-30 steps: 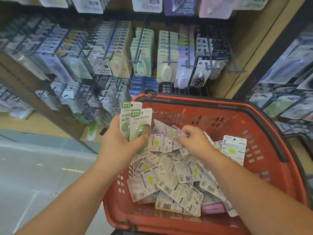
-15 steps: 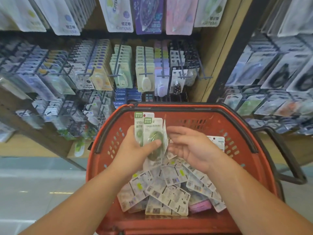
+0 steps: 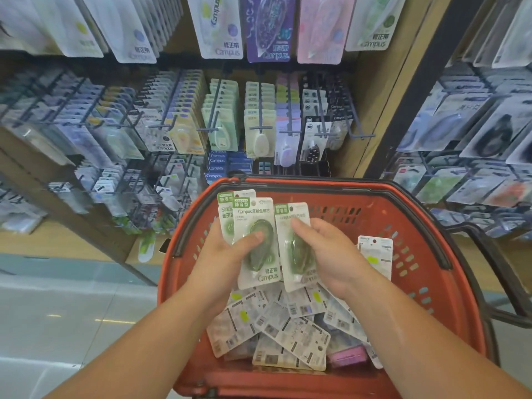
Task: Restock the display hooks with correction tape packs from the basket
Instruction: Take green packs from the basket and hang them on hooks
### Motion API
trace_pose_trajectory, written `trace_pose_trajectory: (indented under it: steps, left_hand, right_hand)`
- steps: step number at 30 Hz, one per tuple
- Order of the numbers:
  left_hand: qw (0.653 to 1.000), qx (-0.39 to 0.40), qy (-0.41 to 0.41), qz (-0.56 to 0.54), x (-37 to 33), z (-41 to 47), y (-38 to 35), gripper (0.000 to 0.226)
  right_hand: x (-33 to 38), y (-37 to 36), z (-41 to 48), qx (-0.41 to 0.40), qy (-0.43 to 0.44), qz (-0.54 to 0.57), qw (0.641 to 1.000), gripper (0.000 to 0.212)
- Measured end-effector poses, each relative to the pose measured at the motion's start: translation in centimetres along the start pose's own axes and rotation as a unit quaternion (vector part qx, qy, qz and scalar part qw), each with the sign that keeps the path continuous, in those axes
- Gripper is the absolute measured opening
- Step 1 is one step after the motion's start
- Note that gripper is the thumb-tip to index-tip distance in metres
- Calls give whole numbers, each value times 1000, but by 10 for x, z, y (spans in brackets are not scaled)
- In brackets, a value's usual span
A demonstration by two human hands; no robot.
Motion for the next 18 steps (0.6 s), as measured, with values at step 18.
trace_pose_trajectory:
  steps: [18]
  left_hand:
    - [981, -154, -32, 114, -22, -1, 58, 77]
  right_hand:
    - [-15, 30, 81, -43, -23, -280, 959, 45]
Point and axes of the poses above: each hand's wrist, its own z-axis towards the middle knuckle, its own y-axis out of the back of the hand, x = y × z, the point moved 3 cm from there along z, towards the middle knuckle, and after that the axes turned 2 degrees about z, right-handed, at the moved point
